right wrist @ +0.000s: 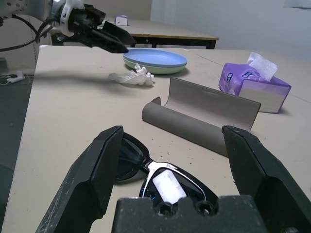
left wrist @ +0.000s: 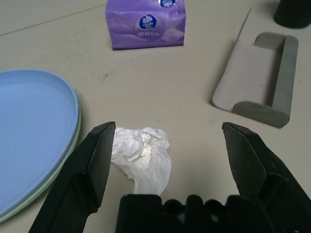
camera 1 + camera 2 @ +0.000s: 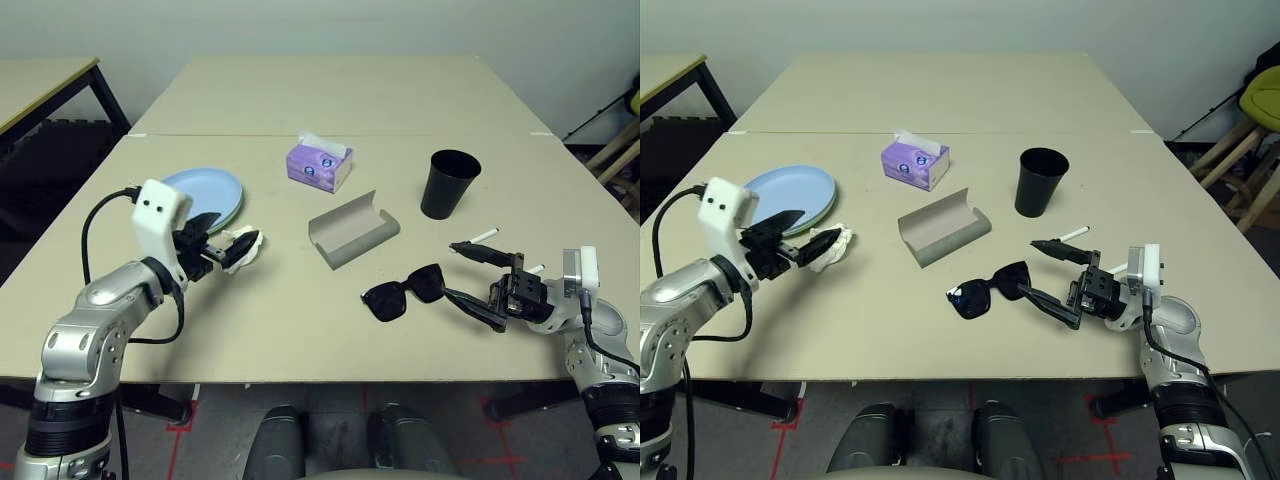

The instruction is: Organize and tidy the items on the table.

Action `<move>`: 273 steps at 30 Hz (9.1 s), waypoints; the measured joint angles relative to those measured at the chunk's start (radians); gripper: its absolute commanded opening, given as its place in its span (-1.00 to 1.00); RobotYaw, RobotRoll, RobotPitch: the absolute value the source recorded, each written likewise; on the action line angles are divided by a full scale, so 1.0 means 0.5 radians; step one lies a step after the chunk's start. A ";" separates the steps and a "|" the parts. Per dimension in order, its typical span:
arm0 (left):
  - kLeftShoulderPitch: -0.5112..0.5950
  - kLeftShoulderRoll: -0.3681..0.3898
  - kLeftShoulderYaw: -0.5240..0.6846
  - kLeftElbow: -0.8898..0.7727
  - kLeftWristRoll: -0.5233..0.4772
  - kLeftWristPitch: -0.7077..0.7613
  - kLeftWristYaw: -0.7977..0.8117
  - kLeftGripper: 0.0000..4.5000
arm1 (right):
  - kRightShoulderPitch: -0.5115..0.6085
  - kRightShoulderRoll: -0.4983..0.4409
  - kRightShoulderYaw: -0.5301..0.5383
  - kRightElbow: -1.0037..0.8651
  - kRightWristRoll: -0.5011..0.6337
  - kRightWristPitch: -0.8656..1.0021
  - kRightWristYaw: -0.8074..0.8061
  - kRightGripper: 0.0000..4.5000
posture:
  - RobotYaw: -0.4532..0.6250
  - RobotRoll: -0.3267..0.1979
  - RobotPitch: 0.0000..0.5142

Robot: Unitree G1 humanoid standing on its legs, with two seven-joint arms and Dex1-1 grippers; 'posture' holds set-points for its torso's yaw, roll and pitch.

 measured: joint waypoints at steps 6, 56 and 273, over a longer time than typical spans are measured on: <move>-0.003 -0.002 -0.212 0.143 0.258 -0.109 0.023 0.99 | -0.006 0.001 0.000 0.000 -0.001 0.001 -0.002 1.00 | 0.03 0.25 -0.85; -0.716 -0.078 0.068 0.488 0.339 0.038 0.220 -0.99 | -0.004 0.021 -0.006 -0.072 -0.006 0.042 -0.105 1.00 | 0.01 0.25 -0.82; 0.111 0.199 0.279 0.619 -0.592 -1.297 -2.037 0.39 | -1.008 -0.860 0.845 -1.123 -0.838 1.438 0.120 1.00 | -0.06 0.25 -0.66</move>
